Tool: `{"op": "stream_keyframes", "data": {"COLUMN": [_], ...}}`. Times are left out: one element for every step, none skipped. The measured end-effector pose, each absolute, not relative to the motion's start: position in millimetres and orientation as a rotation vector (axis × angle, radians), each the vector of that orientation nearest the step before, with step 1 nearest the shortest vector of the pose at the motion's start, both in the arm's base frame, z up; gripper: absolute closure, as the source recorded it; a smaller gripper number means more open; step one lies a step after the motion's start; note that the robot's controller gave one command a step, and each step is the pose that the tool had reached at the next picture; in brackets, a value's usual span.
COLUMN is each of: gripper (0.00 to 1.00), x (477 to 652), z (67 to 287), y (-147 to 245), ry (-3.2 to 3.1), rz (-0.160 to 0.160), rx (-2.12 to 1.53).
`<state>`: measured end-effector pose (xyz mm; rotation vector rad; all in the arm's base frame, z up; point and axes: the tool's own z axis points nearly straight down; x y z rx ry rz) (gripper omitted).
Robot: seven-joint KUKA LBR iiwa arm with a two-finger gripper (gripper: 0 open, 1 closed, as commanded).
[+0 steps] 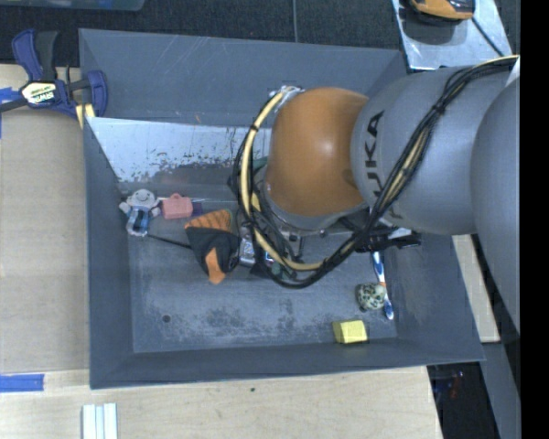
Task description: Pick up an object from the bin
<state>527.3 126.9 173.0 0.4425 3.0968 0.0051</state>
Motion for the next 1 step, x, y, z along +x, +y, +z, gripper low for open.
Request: {"op": "stream_keyframes", "data": {"gripper": [1.00], "x": [527.7], "z": [176.9], "y": [126.6], "ry": [3.095], "rz": [0.006], "rx": [0.443]}}
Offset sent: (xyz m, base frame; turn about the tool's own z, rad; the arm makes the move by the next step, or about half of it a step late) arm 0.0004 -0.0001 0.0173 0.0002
